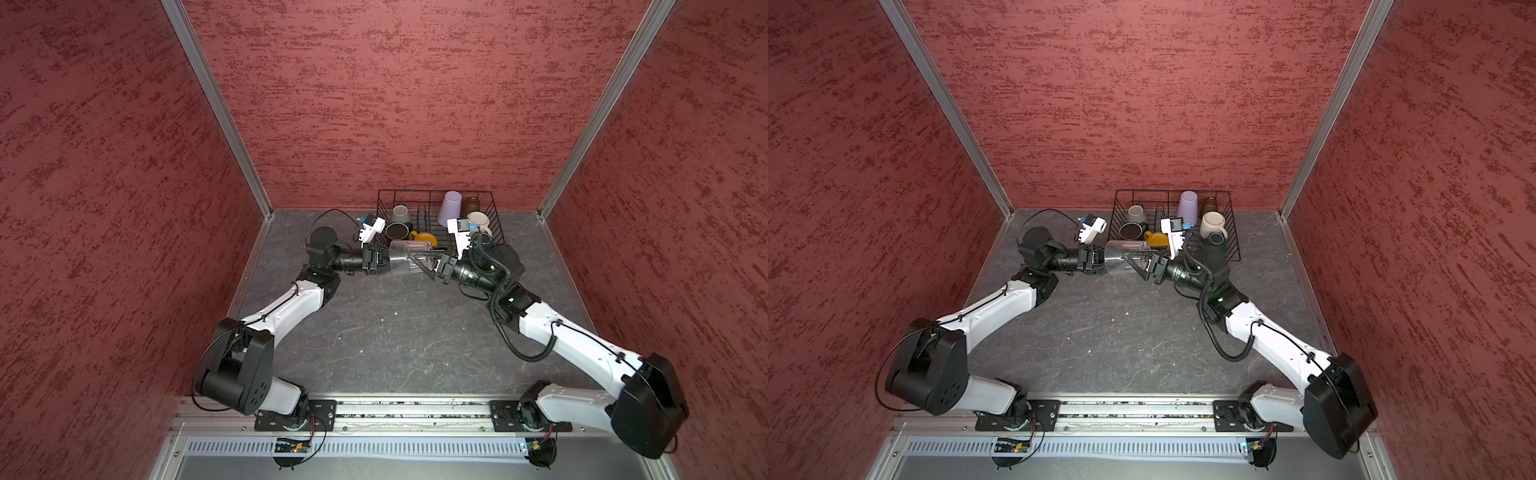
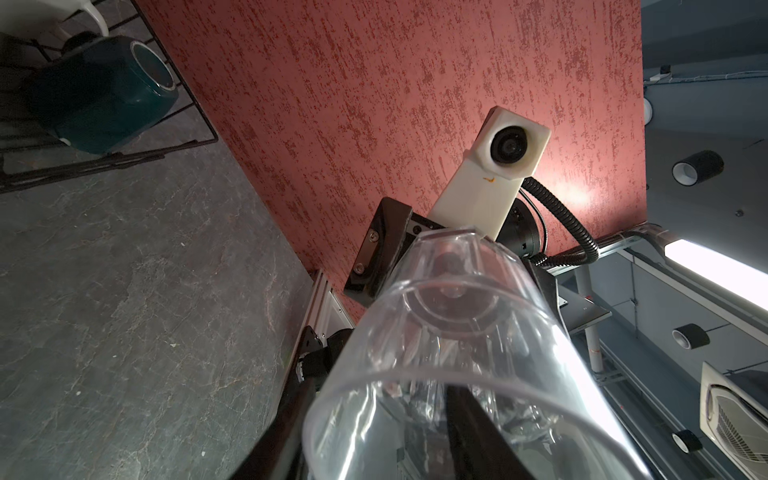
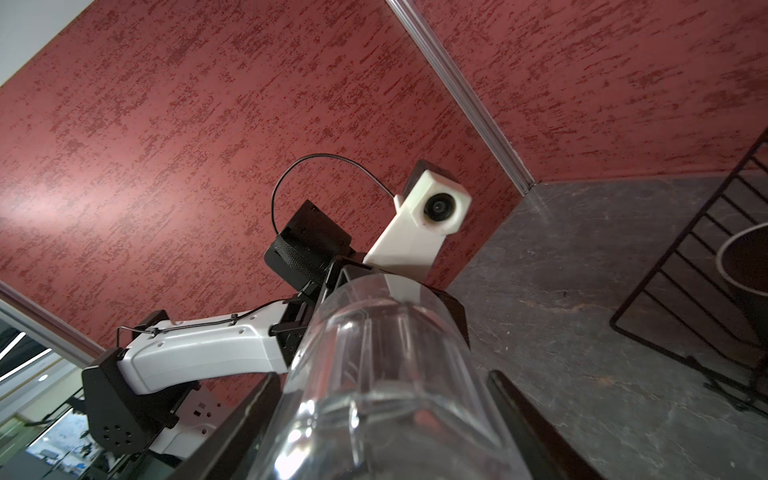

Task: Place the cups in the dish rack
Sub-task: 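Open the left gripper and carry the clear cup over the rack with the right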

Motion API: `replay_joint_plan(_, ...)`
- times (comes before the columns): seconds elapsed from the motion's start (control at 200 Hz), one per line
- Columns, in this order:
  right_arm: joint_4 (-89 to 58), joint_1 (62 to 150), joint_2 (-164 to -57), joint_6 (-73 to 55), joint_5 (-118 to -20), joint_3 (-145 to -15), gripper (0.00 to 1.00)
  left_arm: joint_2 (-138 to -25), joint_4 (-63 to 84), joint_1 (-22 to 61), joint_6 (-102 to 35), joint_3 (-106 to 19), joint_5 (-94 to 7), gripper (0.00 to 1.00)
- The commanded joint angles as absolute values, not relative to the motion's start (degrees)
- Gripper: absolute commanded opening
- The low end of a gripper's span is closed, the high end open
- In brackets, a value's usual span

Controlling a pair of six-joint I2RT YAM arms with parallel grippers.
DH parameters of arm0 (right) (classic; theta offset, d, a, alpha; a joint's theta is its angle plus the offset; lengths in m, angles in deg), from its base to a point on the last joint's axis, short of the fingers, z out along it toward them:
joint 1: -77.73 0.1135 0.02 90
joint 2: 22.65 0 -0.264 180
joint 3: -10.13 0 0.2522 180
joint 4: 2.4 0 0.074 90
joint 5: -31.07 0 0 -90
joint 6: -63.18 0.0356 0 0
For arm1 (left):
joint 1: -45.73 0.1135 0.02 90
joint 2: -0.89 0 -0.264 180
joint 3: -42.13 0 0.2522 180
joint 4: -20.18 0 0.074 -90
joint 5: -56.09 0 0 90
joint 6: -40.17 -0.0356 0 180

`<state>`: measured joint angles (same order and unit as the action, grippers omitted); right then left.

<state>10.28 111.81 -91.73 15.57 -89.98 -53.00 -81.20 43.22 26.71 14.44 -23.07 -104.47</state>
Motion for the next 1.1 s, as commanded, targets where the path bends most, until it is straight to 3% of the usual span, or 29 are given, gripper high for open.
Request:
replay_joint_plan(0.0,7.1,111.9,-87.3,13.0,-84.5,-56.4,0.17,-78.8,38.8,27.2,9.6,-24.6,-104.0,0.62)
replay_joint_plan(0.145,-0.3,111.9,-82.3,10.0,-78.8,-57.6,0.15,-76.7,34.3,28.6,6.3,-24.2,-102.7,0.82)
replay_joint_plan(0.326,-20.8,111.8,-78.4,5.7,-65.5,-64.4,0.15,-70.5,24.2,33.4,-0.6,-23.8,-98.4,1.00)
replay_joint_plan(0.586,-38.0,111.6,-80.6,0.2,-56.1,-73.6,0.15,-56.5,6.4,43.9,-15.6,-24.5,-83.9,1.00)
replay_joint_plan(0.797,-49.9,111.0,-89.1,-6.2,-49.2,-85.5,0.13,-46.2,-9.8,45.0,-35.7,-29.1,-64.7,1.00)
replay_joint_plan(0.947,-55.7,107.9,-97.5,-10.4,-48.3,-94.9,0.13,-42.7,-11.1,44.9,-39.9,-27.2,-54.3,1.00)
replay_joint_plan(1.097,-58.5,103.0,-106.5,-13.6,-49.9,-102.9,0.12,-41.1,-9.4,44.9,-39.5,-23.7,-53.4,1.00)
